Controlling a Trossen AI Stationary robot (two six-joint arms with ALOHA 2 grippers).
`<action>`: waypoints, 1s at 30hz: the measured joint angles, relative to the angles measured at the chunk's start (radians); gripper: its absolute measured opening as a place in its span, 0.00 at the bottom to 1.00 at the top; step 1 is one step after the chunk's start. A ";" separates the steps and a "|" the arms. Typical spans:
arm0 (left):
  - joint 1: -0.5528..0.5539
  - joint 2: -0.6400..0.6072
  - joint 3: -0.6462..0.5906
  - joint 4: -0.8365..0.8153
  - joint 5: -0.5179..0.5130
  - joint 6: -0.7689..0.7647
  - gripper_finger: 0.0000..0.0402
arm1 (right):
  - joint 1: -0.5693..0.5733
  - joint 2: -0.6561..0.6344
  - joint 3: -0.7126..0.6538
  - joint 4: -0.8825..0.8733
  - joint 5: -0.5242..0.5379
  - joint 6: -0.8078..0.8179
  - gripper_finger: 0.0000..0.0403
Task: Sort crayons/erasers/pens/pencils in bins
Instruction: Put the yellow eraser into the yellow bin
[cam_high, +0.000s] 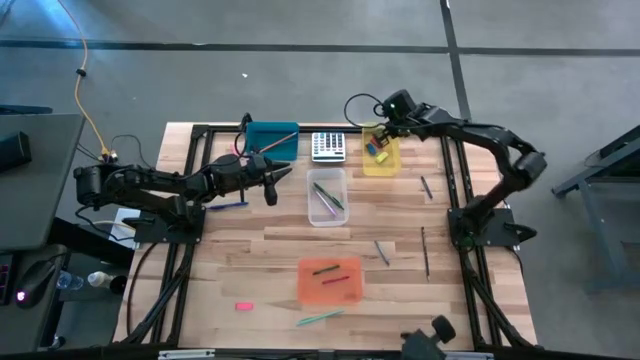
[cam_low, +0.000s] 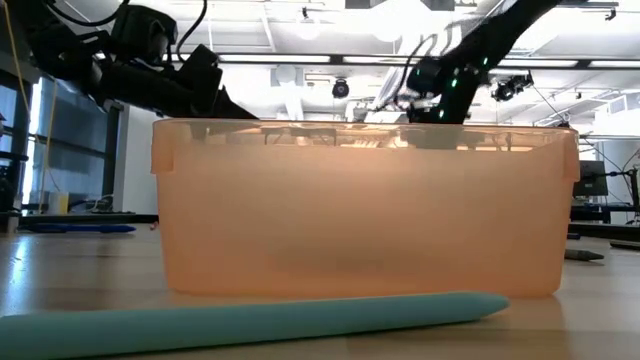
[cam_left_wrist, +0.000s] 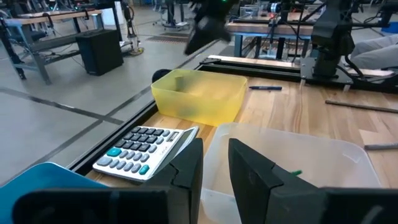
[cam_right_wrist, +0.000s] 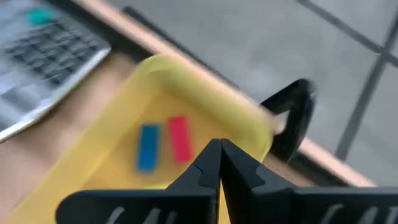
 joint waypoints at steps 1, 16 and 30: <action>0.000 0.000 0.000 -0.003 0.000 0.001 0.16 | 0.016 -0.020 0.000 -0.035 -0.016 0.005 0.00; 0.000 0.000 0.000 -0.021 0.000 0.007 0.16 | 0.215 -0.238 -0.304 -0.200 -0.070 0.251 0.00; 0.000 0.000 0.000 -0.014 -0.005 0.006 0.16 | 0.309 -0.628 -0.515 -0.147 -0.054 0.501 0.00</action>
